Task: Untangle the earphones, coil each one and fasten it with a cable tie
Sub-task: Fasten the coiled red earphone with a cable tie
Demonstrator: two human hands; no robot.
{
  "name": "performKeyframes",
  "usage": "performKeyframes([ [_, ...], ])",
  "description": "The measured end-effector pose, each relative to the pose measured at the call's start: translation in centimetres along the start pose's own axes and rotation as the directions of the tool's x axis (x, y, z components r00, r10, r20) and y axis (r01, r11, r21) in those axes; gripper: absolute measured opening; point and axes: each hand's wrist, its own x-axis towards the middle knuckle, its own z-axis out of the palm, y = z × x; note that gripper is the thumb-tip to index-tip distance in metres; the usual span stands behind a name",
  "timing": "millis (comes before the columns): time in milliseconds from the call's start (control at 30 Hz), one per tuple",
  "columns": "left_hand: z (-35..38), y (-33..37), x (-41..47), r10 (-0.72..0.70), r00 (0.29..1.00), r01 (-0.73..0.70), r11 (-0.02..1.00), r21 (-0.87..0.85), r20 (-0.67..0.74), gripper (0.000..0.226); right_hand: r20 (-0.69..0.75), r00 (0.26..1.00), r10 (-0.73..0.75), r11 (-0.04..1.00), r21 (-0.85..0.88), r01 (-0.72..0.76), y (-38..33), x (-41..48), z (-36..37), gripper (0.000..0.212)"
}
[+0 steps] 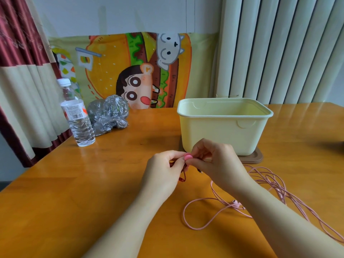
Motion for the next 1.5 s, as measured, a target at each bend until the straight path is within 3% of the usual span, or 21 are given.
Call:
performKeyframes([
  [333,0.1,0.0,0.2,-0.120,0.984,0.154,0.939,-0.307,0.128,0.026,0.073,0.979,0.192,0.948,0.243,-0.204,0.7,0.3,-0.6,0.012],
  [567,0.0,-0.1,0.3,-0.151,0.970,0.230,0.825,-0.517,0.191,0.025,0.148,0.982,0.117,0.906,0.388,-0.167,0.1,0.1,-0.6,0.007],
  [700,-0.2,0.1,0.4,-0.187,0.950,0.309,0.670,-0.675,0.248,0.027,0.113,0.990,0.081,0.849,0.512,-0.128,-0.2,0.0,-0.3,0.009],
  [900,-0.3,0.3,0.4,-0.201,0.931,0.364,0.580,-0.729,0.305,0.024,0.101,0.993,0.065,0.829,0.549,-0.110,-0.2,-0.1,-0.4,0.008],
  [1100,-0.3,0.5,0.3,-0.173,0.945,0.326,0.593,-0.736,0.279,0.024,0.100,0.993,0.071,0.818,0.563,-0.115,-0.4,0.0,-0.5,0.003],
  [1300,-0.3,0.3,0.1,-0.151,0.984,0.178,0.785,-0.593,0.095,0.023,0.109,0.991,0.080,0.845,0.520,-0.126,-0.7,0.1,-0.8,0.015],
  [1367,-0.2,0.2,0.1,-0.144,0.987,0.162,0.818,-0.552,0.077,0.018,0.106,0.990,0.093,0.856,0.499,-0.134,-0.7,0.2,-0.8,0.015],
  [1500,-0.3,0.2,0.0,-0.111,0.991,0.133,0.855,-0.502,0.073,0.029,0.074,0.987,0.145,0.884,0.438,-0.162,-0.4,0.2,-0.8,0.014],
])
